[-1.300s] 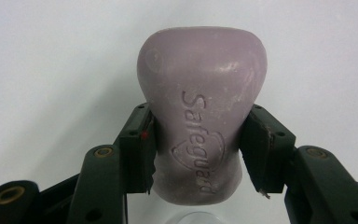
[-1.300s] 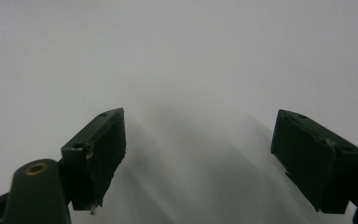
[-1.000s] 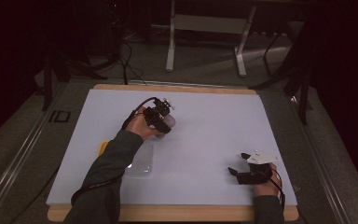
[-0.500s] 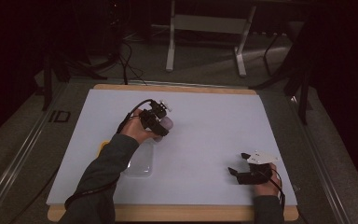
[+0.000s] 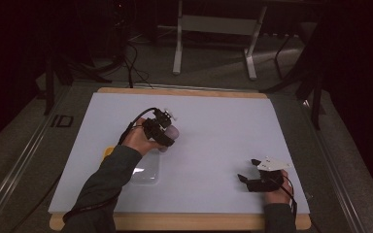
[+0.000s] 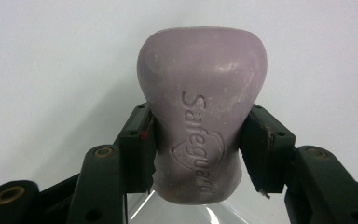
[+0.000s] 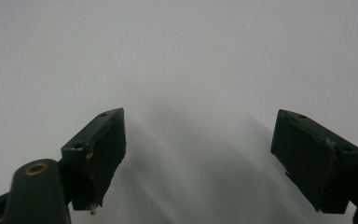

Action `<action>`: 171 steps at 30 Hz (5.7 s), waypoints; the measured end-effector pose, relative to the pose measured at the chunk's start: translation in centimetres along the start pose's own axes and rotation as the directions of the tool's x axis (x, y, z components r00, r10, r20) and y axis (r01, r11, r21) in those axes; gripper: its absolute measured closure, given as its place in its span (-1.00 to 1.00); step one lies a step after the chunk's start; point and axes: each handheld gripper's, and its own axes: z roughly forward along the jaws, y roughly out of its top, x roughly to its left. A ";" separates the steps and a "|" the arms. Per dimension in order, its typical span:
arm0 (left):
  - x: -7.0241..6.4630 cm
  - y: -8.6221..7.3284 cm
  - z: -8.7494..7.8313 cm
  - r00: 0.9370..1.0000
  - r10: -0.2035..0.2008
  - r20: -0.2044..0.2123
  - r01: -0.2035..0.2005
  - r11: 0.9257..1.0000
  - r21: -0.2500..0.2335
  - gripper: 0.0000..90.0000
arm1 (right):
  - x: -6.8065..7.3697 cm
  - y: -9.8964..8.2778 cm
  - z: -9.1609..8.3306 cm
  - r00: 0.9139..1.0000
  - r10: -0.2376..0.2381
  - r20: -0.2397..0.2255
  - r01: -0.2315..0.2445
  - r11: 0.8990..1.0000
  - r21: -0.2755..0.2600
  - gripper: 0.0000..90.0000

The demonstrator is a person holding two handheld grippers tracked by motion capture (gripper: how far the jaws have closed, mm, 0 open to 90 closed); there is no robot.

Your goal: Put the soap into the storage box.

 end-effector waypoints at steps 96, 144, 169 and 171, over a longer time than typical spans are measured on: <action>1.9 -12.4 -7.1 0.975 -0.193 -0.105 0.191 0.981 -0.032 0.11 | 0.3 0.1 0.2 0.999 -0.030 0.015 0.029 0.999 0.020 -0.61; 3.3 -16.6 -3.0 0.938 -0.327 -0.111 0.333 0.942 0.045 -0.11 | 0.3 0.0 -0.1 1.000 -0.014 0.023 0.014 1.000 -0.008 -0.61; 1.1 -14.4 -4.0 0.972 -0.212 -0.098 0.197 0.969 -0.151 -0.15 | 0.1 -0.1 -0.2 1.000 -0.002 0.017 0.002 1.000 -0.016 -0.61; 0.7 -14.2 -3.9 0.975 -0.199 -0.099 0.181 0.970 -0.164 -0.16 | 0.1 -0.1 -0.2 1.000 0.003 0.015 -0.002 1.000 -0.016 -0.61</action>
